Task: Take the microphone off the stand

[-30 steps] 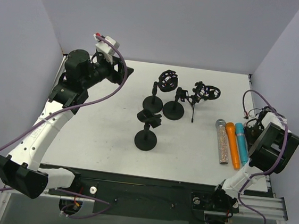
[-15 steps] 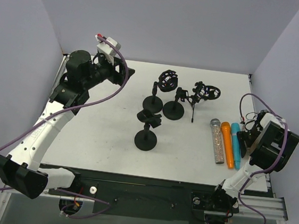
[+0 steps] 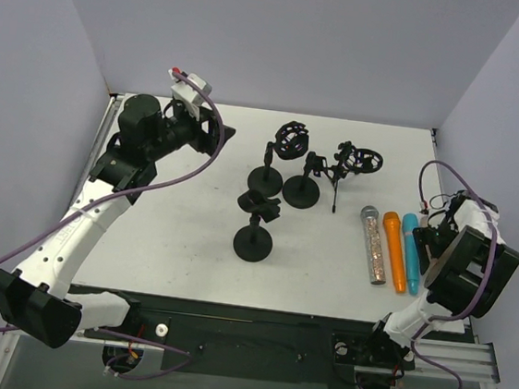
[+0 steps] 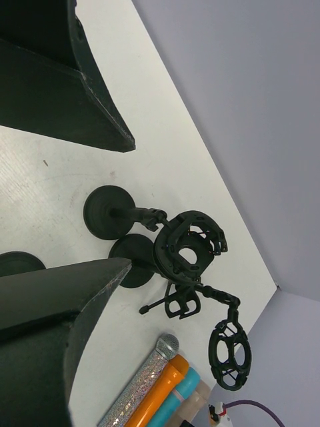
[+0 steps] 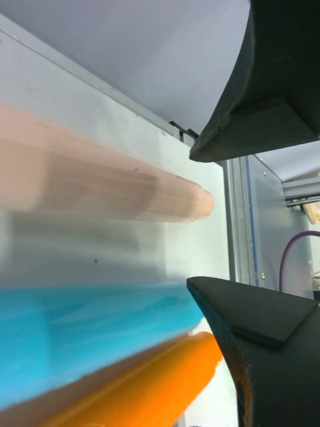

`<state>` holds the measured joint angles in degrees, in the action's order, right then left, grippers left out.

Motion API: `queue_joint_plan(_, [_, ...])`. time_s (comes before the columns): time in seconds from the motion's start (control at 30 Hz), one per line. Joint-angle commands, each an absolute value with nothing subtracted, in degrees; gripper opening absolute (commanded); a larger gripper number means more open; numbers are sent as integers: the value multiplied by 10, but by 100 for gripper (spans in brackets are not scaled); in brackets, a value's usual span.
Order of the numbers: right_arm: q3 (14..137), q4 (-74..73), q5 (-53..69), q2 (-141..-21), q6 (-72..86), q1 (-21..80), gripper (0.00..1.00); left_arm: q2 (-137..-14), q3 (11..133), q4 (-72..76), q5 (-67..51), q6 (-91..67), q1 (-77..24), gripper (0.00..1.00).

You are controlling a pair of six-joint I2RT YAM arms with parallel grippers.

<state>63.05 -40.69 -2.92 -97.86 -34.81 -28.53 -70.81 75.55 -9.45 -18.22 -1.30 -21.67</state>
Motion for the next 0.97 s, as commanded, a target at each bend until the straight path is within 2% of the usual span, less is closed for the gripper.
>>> queue_joint_plan(0.0, [627, -468, -27, -937, -358, -290, 64, -688, 753, -54, -197, -14, -219, 75])
queue_joint_plan(0.17, [669, -512, 12, -881, -344, -289, 66, -678, 737, -58, -184, 15, -220, 76])
queue_joint_plan(0.3, [753, -568, 113, -825, -284, -280, 75, -665, 716, -58, -136, 36, -220, 81])
queue_joint_plan(0.37, [812, -603, 183, -805, -268, -273, 100, -664, 709, -57, -100, 35, -219, 82])
queue_joint_plan(0.5, [874, -573, 236, -752, -208, -236, 100, -667, 694, -47, -22, 35, -219, 82])
queue_joint_plan(0.6, [896, -504, 142, -710, -121, -178, 100, -668, 687, -46, 35, 51, -218, 82])
queue_joint_plan(0.7, [944, -498, 80, -710, -85, -114, 100, -668, 689, -46, 80, 57, -213, 83])
queue_joint_plan(0.83, [1052, -502, 59, -738, -23, -76, 100, -665, 694, -52, 85, 48, -209, 83])
queue_joint_plan(0.93, [1088, -506, 63, -750, -14, -54, 100, -655, 680, -45, 79, 47, -210, 83])
